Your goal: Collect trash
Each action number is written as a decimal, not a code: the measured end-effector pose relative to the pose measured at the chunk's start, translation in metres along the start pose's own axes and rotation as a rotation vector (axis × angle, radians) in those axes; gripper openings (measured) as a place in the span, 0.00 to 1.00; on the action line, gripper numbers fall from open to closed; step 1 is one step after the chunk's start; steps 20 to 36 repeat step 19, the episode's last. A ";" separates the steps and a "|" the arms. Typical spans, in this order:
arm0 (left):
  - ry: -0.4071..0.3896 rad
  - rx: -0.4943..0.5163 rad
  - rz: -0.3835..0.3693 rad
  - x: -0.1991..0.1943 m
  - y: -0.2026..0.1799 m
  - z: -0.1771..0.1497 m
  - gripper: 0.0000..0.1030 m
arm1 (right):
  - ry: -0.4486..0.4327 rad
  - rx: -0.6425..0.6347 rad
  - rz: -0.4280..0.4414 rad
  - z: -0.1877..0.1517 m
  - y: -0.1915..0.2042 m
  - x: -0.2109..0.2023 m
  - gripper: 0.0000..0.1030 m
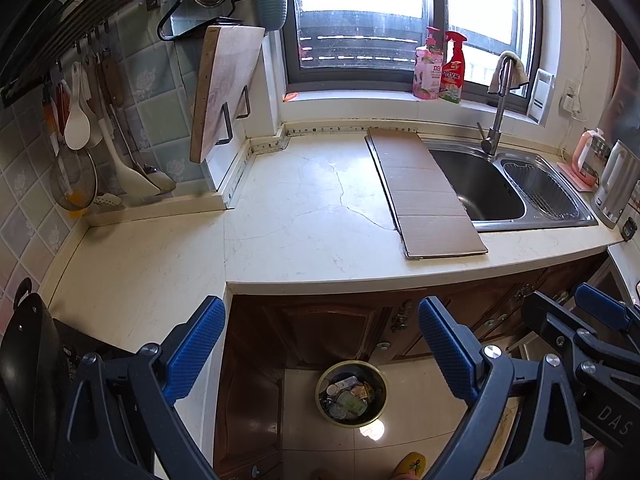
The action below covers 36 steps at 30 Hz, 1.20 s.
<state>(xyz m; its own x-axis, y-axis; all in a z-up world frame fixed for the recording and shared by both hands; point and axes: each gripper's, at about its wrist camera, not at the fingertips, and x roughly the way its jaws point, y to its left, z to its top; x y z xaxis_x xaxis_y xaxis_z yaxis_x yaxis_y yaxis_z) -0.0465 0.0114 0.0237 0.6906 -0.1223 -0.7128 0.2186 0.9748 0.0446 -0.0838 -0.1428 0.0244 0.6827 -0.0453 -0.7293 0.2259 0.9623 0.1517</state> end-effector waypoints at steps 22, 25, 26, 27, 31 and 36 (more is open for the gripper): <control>0.006 0.017 -0.001 0.007 0.002 0.003 0.93 | 0.004 0.005 0.003 -0.009 -0.005 -0.003 0.77; 0.006 0.017 -0.001 0.007 0.002 0.003 0.93 | 0.004 0.005 0.003 -0.009 -0.005 -0.003 0.77; 0.006 0.017 -0.001 0.007 0.002 0.003 0.93 | 0.004 0.005 0.003 -0.009 -0.005 -0.003 0.77; 0.006 0.017 -0.001 0.007 0.002 0.003 0.93 | 0.004 0.005 0.003 -0.009 -0.005 -0.003 0.77; 0.006 0.017 -0.001 0.007 0.002 0.003 0.93 | 0.004 0.005 0.003 -0.009 -0.005 -0.003 0.77; 0.006 0.017 -0.001 0.007 0.002 0.003 0.93 | 0.004 0.005 0.003 -0.009 -0.005 -0.003 0.77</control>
